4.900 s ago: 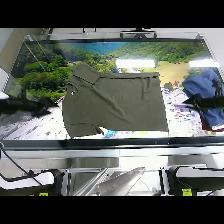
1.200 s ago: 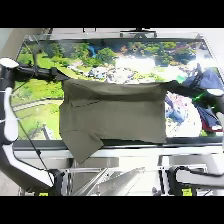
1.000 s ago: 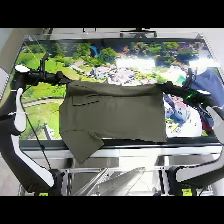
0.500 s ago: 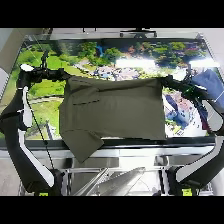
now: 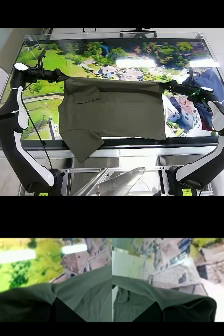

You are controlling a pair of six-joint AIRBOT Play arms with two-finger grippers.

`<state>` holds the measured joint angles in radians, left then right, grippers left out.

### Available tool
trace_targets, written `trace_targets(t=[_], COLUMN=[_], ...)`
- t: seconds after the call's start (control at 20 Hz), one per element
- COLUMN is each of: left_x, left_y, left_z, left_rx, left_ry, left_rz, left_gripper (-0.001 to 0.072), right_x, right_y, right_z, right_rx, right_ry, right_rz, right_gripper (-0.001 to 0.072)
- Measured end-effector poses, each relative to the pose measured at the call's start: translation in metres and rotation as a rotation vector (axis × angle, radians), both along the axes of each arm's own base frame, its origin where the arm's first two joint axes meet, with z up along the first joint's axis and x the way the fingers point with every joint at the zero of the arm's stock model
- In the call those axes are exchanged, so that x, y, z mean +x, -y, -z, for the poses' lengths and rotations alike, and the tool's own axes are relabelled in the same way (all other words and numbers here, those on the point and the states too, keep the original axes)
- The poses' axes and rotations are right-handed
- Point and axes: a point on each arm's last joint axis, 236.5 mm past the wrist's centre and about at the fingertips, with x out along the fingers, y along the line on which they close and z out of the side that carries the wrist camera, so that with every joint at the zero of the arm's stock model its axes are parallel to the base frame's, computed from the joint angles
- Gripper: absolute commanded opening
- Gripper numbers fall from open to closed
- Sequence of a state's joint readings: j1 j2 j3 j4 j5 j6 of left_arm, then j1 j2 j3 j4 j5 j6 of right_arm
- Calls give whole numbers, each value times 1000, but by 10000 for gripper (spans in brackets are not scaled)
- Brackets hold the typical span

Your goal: Fold the shirts.

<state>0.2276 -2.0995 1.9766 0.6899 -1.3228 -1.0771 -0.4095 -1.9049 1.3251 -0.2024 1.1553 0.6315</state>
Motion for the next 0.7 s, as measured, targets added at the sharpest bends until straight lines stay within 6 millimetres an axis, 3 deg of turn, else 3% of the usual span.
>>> trace_targets(t=[0.25,0.7], left_x=[-26,-45], left_y=[-6,-9], left_z=[26,55], left_rx=[23,44], left_ry=[-83,-130], left_rz=[-14,-39], left_gripper=[12,12], right_x=[-16,-18], right_y=[1,-5], right_z=[16,32], right_rx=[-51,-127], right_ry=[-51,-73], right_rz=[-56,-80], right_gripper=[18,28])
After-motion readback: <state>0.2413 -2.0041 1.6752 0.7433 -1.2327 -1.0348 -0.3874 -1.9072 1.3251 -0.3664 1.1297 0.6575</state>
